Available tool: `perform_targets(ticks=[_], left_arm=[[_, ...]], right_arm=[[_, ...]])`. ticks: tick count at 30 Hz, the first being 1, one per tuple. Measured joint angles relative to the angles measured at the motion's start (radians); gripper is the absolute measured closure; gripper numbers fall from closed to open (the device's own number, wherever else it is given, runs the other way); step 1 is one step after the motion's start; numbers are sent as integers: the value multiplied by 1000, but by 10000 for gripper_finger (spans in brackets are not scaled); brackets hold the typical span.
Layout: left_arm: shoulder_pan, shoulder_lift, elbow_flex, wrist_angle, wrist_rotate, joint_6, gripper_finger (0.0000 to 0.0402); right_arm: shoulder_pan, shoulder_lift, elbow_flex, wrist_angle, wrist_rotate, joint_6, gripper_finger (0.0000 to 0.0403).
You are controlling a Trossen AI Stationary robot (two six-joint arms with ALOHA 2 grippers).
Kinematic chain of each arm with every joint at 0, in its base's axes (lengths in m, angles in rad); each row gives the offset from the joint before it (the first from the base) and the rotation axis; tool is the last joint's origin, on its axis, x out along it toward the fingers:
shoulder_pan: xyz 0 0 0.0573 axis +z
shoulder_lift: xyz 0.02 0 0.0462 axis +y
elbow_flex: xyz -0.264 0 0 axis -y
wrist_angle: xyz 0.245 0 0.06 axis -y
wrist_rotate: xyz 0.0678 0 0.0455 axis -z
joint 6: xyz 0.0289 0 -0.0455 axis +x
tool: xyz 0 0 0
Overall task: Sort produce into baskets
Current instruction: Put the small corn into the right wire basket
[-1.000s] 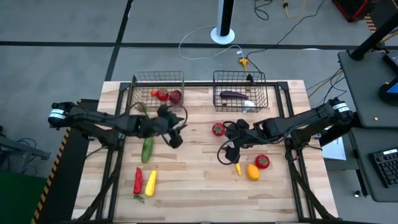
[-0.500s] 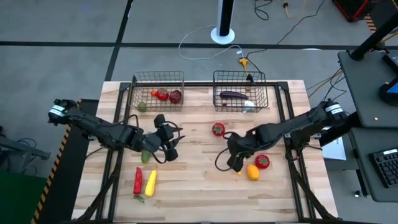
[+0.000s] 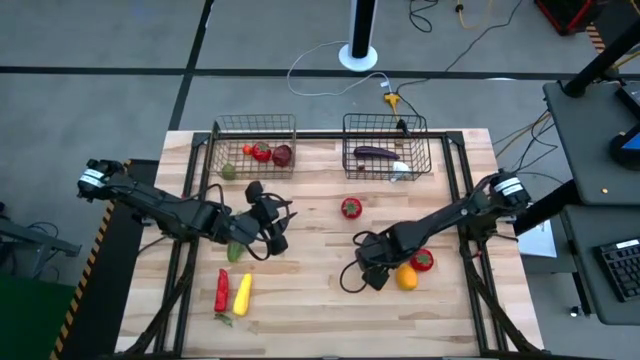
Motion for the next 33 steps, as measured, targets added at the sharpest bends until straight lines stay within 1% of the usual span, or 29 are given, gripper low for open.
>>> perform_targets(ticks=[4, 14, 18, 28, 30, 33], left_arm=[[0, 0, 0, 0, -31, 0, 273], [0, 23, 0, 2, -33, 0, 273], [1, 49, 0, 6, -33, -7, 273], [1, 134, 0, 52, -33, -29, 274], [1, 147, 0, 66, -33, -34, 274], [0, 163, 0, 76, -32, -44, 274]], right_arm=[[0, 39, 0, 11, 5, -1, 164], [0, 105, 1, 33, 5, -10, 209], [0, 115, 2, 41, 5, -13, 240], [0, 110, 2, 56, 23, -39, 340], [0, 109, 5, 54, 25, -50, 351], [-2, 112, 26, 54, 36, -78, 356]])
